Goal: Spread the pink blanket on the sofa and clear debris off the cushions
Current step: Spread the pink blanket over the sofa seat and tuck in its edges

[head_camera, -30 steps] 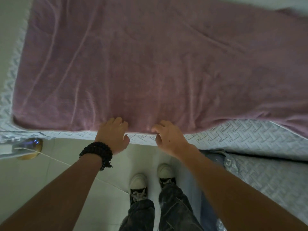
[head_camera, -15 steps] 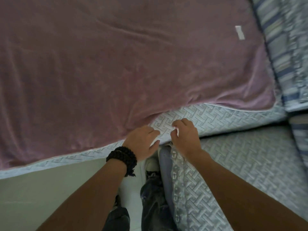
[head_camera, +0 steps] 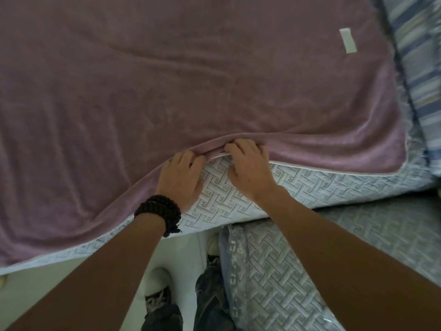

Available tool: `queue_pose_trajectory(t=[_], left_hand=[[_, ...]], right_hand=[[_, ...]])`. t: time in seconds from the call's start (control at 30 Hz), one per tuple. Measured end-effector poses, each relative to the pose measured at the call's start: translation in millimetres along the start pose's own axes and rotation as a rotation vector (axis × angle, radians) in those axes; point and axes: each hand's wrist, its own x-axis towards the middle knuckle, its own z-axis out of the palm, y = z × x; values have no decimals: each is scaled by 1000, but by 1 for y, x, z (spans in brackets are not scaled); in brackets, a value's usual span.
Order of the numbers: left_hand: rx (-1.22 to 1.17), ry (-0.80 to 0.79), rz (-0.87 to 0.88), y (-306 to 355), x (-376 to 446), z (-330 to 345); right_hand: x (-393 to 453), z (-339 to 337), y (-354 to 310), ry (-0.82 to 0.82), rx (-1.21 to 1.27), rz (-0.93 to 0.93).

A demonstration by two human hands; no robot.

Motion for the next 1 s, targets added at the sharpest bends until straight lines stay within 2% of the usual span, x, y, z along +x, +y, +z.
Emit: queue_pose_trajectory(t=[0.4, 0.5, 0.6, 0.7, 0.9, 1.0], left_hand=[[17, 18, -67, 6, -3, -1], [-82, -6, -41, 10, -24, 3], [-101, -113, 65, 22, -59, 18], [-115, -214, 49, 28, -80, 38], [-108, -225, 54, 26, -83, 43], [-105, -231, 68, 36, -78, 33]], right_hand=[[-6, 9, 11, 66, 36, 69], [-37, 7, 16, -22, -68, 41], [-76, 8, 22, -176, -190, 20], [-99, 15, 23, -275, -228, 51], [-99, 22, 20, -235, -207, 88], [-107, 17, 24, -157, -77, 77]])
